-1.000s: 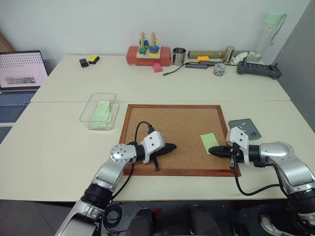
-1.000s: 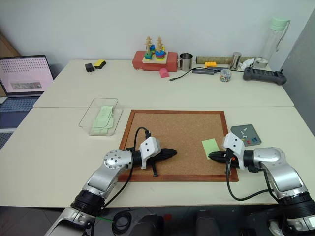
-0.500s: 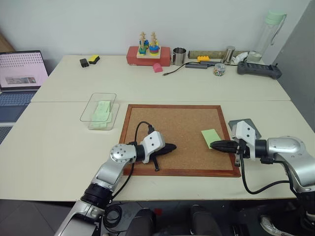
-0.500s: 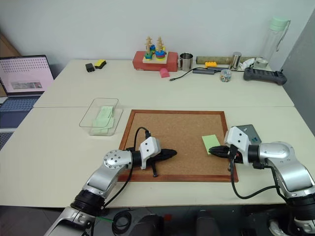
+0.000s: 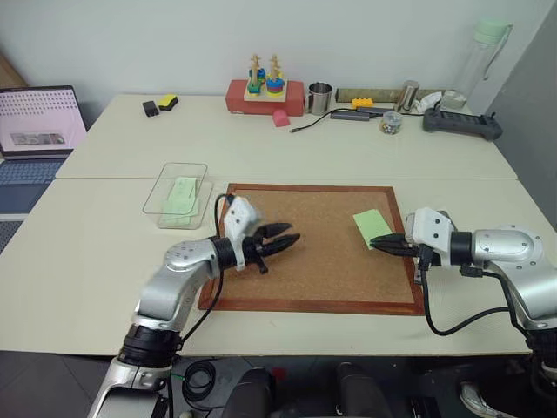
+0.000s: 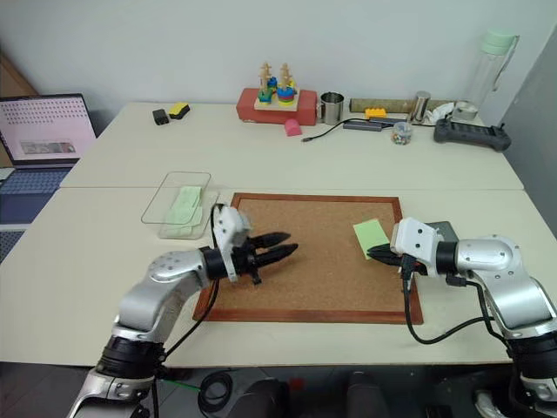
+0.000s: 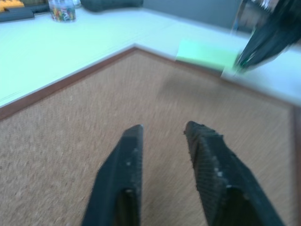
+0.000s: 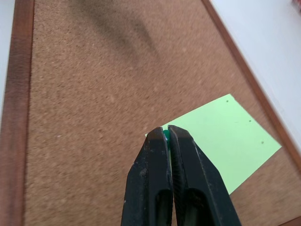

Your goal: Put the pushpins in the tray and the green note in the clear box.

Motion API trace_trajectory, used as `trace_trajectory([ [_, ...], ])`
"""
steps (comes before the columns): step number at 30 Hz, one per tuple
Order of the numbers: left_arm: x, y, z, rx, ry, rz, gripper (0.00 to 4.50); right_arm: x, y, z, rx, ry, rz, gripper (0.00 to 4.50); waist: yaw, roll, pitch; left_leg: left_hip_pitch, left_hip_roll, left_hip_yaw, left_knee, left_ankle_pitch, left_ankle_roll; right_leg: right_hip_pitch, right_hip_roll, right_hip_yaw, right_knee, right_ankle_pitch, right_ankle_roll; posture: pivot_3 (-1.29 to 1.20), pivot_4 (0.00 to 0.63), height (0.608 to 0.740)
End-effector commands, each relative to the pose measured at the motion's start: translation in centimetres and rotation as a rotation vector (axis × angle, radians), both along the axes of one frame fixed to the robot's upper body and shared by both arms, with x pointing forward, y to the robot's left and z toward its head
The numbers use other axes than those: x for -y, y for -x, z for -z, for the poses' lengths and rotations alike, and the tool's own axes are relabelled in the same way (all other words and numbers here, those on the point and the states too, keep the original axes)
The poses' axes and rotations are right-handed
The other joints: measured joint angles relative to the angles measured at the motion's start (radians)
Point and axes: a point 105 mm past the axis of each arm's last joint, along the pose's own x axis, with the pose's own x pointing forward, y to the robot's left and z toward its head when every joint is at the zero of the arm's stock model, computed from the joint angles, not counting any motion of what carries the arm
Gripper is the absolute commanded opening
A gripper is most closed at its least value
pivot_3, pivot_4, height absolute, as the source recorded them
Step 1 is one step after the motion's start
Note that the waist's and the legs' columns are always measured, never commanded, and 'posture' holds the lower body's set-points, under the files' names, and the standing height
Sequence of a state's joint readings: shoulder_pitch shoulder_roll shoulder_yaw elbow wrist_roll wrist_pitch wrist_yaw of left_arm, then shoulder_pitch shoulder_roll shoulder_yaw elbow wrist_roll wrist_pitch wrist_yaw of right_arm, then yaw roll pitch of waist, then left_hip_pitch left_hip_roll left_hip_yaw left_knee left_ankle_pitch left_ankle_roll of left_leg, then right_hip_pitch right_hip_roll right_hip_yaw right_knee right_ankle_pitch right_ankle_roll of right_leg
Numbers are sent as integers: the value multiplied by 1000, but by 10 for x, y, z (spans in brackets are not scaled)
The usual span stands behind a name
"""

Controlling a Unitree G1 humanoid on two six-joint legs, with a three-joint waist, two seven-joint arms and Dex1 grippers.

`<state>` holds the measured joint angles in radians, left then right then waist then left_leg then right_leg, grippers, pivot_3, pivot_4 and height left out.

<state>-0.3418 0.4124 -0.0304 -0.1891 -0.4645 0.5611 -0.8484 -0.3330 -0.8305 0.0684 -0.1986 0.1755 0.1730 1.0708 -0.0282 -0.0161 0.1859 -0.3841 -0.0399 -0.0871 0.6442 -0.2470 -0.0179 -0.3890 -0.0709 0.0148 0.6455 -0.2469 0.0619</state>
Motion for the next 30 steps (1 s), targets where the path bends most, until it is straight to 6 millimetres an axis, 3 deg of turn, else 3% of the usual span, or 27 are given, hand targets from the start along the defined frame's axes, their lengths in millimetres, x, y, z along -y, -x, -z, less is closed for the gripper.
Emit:
trace_trajectory([
  [1, 2, 13, -6, -111, 115, 2, 2581, -8, -2, -15, 130, 9, -49, 0, 0, 0, 0, 0, 0, 0, 0, 0, 0, 0, 0, 0, 0, 0, 0, 0, 150, 740],
  [6, 14, 13, -1, -209, 216, -30, 3576, -16, -5, -24, 248, 29, -96, 0, 2, 0, 0, 0, 0, 0, 0, 0, 0, 0, 0, 1, 0, 0, 0, 0, 150, 740],
  [11, 41, 2, -8, -294, 352, -39, 4433, -27, -3, -30, 343, 70, -179, 0, 5, -1, 0, 0, 0, 1, 1, 0, 0, 0, 0, 1, 0, 0, 0, 0, 150, 740],
  [21, 70, -12, -30, -381, 557, 34, 4433, -44, 3, -31, 416, 96, -276, 0, 5, -1, 1, 0, 0, 1, 1, 0, -1, 0, 0, 1, 0, 0, 0, 0, 150, 740],
  [30, 75, -13, -31, -394, 563, 83, 2898, -49, 6, -32, 426, 91, -301, 0, 5, -1, 1, 0, -1, 1, 1, 0, -1, 0, 0, 1, 0, 0, 0, 0, 150, 740],
])
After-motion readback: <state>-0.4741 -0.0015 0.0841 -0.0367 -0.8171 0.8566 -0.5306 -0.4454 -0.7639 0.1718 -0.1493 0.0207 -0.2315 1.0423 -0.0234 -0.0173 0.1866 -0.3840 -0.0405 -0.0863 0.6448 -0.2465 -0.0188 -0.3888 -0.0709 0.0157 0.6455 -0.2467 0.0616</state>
